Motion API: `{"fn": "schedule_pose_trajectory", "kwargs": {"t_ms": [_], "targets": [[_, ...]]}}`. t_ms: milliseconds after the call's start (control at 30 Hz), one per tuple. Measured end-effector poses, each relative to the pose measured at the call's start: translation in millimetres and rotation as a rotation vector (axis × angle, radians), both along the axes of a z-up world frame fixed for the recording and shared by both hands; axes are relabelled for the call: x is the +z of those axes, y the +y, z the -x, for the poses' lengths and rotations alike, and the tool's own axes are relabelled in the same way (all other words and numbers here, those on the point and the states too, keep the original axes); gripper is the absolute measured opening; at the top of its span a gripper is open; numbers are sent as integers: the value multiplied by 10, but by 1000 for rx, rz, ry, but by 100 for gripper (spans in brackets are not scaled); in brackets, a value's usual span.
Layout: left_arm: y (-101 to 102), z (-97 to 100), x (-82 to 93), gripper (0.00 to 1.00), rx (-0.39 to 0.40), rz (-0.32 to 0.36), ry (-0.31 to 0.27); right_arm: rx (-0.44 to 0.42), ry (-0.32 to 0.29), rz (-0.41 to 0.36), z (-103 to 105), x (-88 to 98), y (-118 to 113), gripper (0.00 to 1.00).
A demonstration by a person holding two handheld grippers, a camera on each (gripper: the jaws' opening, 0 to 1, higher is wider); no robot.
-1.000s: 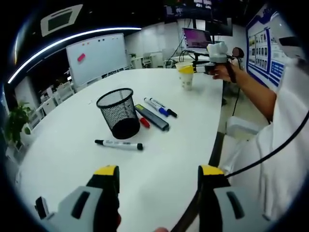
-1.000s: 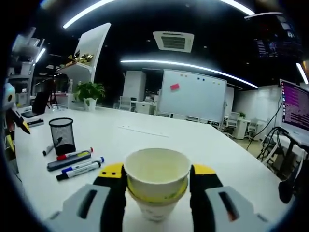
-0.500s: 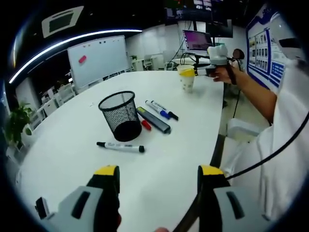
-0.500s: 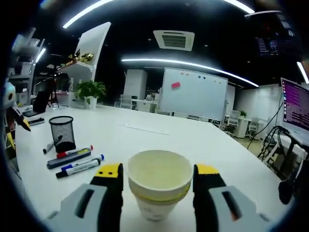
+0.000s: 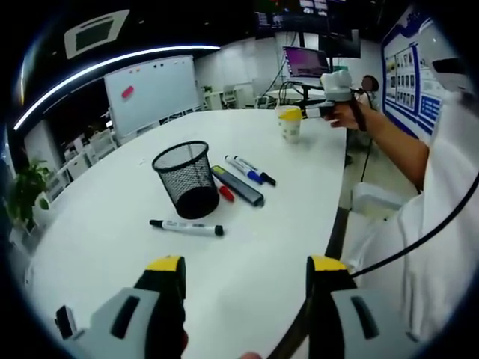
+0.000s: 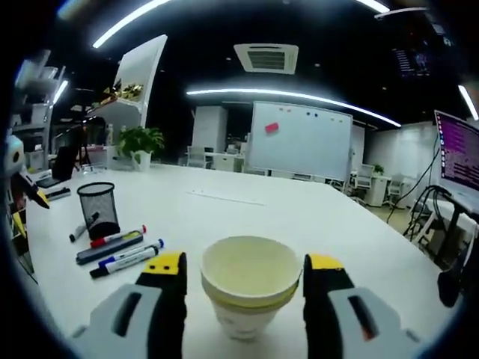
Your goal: Place the scattered laser pointers and whiteboard markers into the pen holder and stack the scattered paper cups together
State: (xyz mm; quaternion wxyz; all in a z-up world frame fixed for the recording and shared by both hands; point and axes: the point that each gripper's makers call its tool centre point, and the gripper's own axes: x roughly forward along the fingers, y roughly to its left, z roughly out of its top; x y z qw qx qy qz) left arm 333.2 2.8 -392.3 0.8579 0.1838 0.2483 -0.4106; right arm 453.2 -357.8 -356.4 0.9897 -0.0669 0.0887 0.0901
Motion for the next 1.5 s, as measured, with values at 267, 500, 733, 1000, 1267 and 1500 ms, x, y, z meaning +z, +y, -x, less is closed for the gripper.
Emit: {"fn": "schedule_pose_trajectory", "kwargs": {"t_ms": [267, 500, 733, 1000, 1267, 1500], "targets": [[8, 5, -10, 66, 1, -3, 4, -4, 16, -5, 3, -40, -1, 73], [12, 9, -17, 66, -1, -5, 5, -2, 11, 1, 4, -19, 16, 85], [11, 7, -16, 66, 0, -3, 6, -11, 9, 1, 3, -8, -9, 91], [9, -1, -26, 66, -4, -4, 8, -7, -10, 7, 9, 37, 16, 93], [17, -2, -21, 66, -5, -6, 7, 7, -37, -1, 13, 111, 58, 92], [16, 0, -23, 66, -8, -10, 7, 23, -71, -1, 37, 202, 124, 94]]}}
